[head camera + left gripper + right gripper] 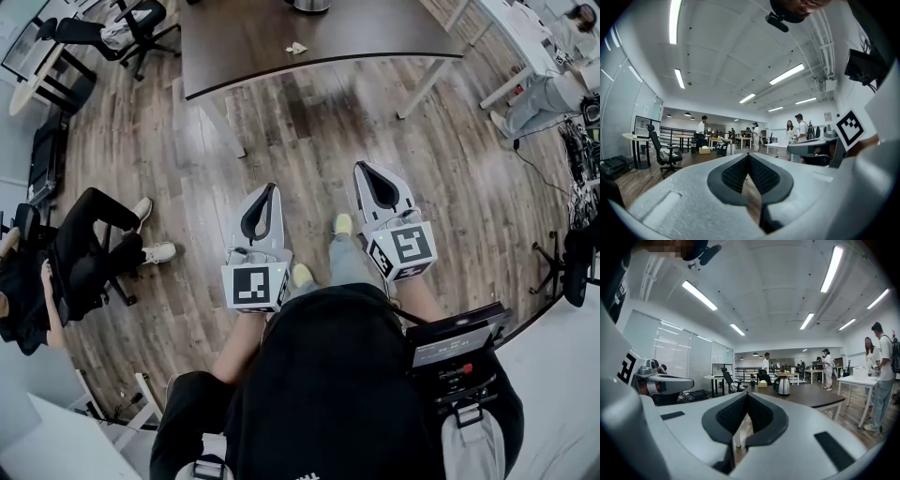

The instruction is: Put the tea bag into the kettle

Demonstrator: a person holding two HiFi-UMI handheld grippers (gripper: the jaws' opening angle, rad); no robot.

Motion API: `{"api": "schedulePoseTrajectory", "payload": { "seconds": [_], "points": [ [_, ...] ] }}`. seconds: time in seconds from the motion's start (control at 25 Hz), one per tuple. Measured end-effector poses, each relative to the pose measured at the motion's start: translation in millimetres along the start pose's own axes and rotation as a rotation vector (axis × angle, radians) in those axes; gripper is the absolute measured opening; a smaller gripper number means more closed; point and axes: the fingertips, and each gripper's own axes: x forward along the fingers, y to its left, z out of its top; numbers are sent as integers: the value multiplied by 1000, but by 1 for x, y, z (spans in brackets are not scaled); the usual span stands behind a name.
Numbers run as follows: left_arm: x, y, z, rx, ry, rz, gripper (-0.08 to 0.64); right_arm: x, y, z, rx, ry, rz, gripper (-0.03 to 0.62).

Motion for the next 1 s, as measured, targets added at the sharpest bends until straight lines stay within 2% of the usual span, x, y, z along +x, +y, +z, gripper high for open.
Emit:
{"api": "schedulePoseTrajectory", "payload": {
  "seconds": [0.28, 0.68, 1.0],
  "points": [
    [58, 7, 9, 16, 0, 28, 2, 44, -44, 5, 14, -9, 34, 8],
    [162, -7, 18, 27, 28, 32, 2, 101, -135, 14, 44, -4, 60, 9],
    [224, -17, 21, 34, 42, 57, 2, 130, -191, 13, 64, -5, 86, 8]
  ]
}}
